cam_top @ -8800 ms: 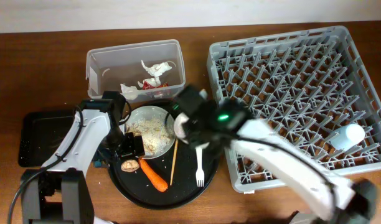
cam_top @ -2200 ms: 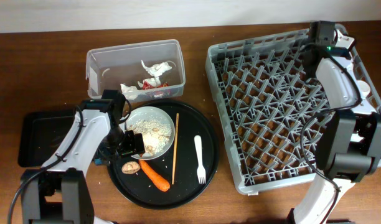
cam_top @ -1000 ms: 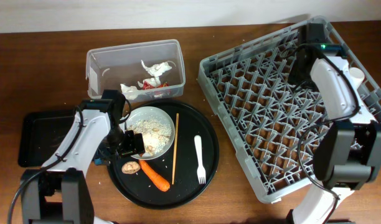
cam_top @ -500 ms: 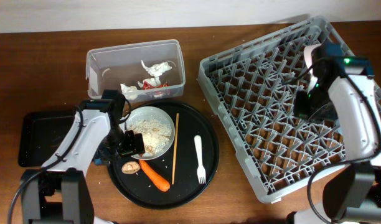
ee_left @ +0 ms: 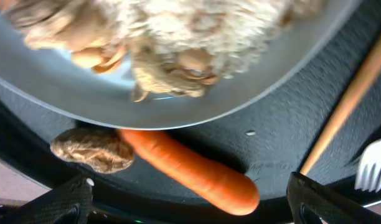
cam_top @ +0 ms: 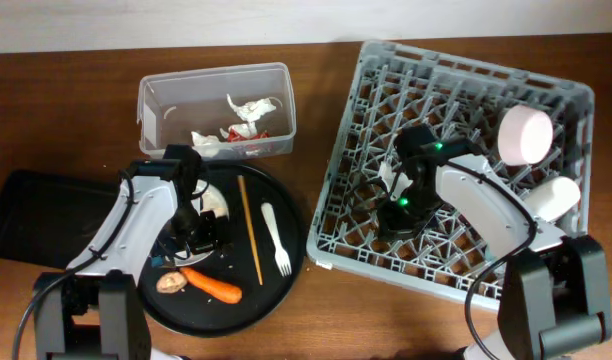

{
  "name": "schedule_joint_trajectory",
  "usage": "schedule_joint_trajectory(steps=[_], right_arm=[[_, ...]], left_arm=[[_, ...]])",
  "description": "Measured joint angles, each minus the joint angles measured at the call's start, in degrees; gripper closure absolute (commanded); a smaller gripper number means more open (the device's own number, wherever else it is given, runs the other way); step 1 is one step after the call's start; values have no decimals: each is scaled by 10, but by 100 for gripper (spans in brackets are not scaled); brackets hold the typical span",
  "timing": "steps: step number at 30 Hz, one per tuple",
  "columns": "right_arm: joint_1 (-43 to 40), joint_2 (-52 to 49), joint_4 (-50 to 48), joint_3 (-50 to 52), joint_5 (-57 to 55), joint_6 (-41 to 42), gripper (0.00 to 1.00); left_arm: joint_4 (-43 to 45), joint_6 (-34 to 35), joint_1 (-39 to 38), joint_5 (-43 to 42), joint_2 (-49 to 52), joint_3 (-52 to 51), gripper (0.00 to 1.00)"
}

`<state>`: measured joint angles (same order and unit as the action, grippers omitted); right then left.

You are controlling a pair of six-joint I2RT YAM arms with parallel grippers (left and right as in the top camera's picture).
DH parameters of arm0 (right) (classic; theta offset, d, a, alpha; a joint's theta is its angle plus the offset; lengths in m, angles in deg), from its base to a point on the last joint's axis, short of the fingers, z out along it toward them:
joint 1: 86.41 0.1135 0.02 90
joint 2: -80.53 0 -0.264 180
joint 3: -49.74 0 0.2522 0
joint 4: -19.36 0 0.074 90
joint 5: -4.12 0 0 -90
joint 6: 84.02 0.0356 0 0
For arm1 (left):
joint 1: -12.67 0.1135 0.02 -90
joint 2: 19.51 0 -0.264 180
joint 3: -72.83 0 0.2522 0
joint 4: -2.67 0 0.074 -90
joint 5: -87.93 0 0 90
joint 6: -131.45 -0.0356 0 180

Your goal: Sort waste into correct bins and load items into the dishwasher rack

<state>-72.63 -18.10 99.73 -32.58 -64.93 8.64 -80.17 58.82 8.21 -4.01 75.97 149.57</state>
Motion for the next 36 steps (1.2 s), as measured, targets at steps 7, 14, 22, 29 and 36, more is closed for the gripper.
schedule_joint_trajectory(steps=[7,14,22,29,36], right_arm=[[-77,62,65,-10,-71,29,80],[-156,173,49,-12,-163,84,47],[-249,165,-326,-17,-211,48,48],[-249,54,-466,-17,-212,-2,48],[-238,34,-450,-24,-305,-3,48]], left_arm=[[3,0,0,0,0,0,1],[21,-9,0,-26,0,0,1],[24,-11,-1,-33,0,-1,1],[23,-11,-1,-35,0,-2,1],[23,-11,-1,-48,0,-2,1]])
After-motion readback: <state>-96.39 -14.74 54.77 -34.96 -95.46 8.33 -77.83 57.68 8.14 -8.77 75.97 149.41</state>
